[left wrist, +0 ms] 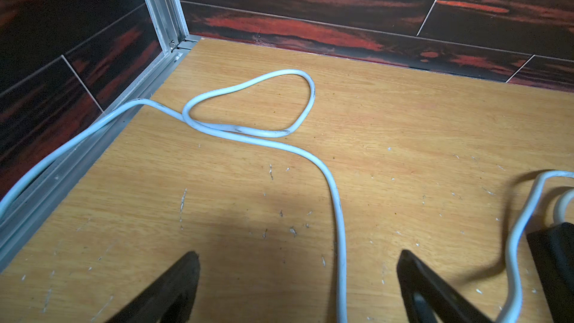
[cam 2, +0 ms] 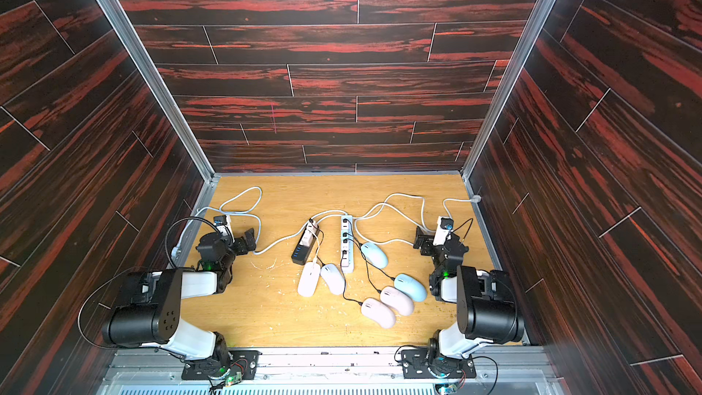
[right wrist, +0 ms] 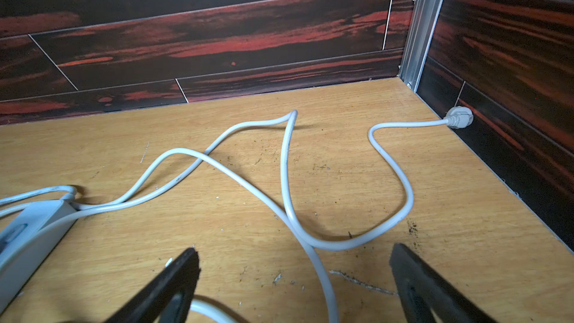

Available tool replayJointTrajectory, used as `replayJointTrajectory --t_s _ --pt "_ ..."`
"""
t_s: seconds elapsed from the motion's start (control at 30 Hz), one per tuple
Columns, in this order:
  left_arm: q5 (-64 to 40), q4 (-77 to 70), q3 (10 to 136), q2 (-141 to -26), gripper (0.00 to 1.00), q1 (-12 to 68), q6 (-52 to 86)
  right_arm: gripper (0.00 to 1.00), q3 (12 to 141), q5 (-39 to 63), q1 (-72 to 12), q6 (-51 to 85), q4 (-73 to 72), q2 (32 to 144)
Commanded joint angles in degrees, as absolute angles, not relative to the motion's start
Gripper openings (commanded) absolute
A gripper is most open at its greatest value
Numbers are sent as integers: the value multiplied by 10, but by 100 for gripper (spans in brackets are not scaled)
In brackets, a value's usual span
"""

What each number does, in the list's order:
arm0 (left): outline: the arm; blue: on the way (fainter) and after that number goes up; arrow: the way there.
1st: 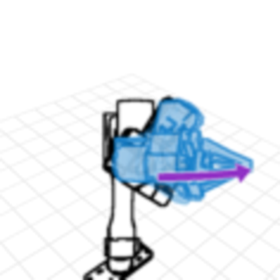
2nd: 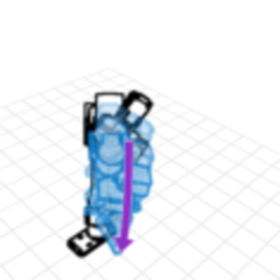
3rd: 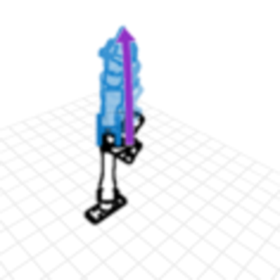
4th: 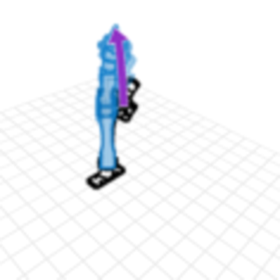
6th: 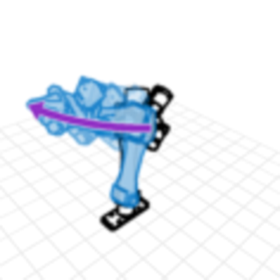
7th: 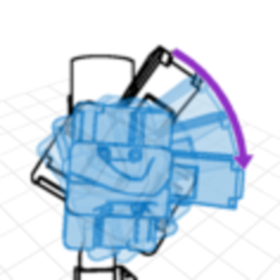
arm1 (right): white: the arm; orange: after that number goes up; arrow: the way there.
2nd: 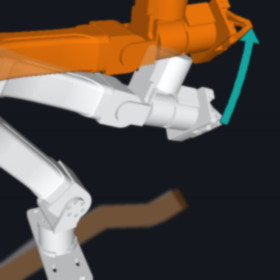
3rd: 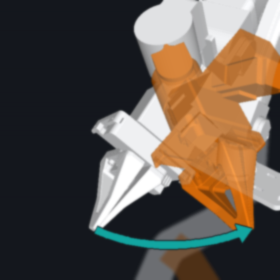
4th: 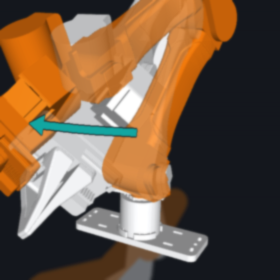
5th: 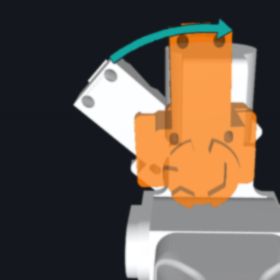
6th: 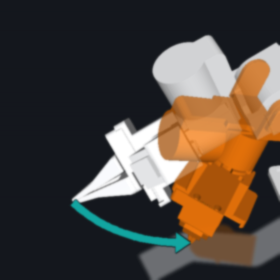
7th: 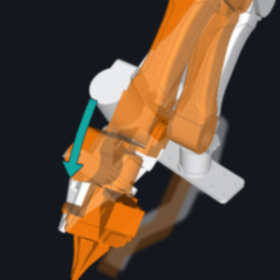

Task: Unplug the wireless mouse
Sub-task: Pick up the mouse from the center of the board.

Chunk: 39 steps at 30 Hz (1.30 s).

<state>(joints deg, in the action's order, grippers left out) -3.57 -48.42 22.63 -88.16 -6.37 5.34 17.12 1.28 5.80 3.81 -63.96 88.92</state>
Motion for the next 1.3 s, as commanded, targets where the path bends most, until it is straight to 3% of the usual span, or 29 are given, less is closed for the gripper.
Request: replayJointTrajectory --t_s 0.0,0.23,0.5,0.7,0.83,0.97,1.17,1.27 --pt "-31 -487 237 -885 100 -63 50 98 179 11 57 36 -647 895" --pt "-29 -525 207 -844 100 -62 51 98 168 17 56 33 -666 890" --pt "29 -381 199 -712 100 -49 47 99 101 13 56 35 -750 844" --pt "85 -235 256 -666 100 -40 91 98 119 27 56 58 -589 721" --pt "195 -80 326 -643 100 -39 205 98 180 78 57 91 -419 668" --pt "211 32 377 -636 100 -39 323 98 256 165 56 126 -292 652" --pt "82 71 393 -600 100 -39 351 98 354 404 57 149 -204 662" --pt "25 79 391 -581 100 -32 370 98 405 434 57 207 -148 682"
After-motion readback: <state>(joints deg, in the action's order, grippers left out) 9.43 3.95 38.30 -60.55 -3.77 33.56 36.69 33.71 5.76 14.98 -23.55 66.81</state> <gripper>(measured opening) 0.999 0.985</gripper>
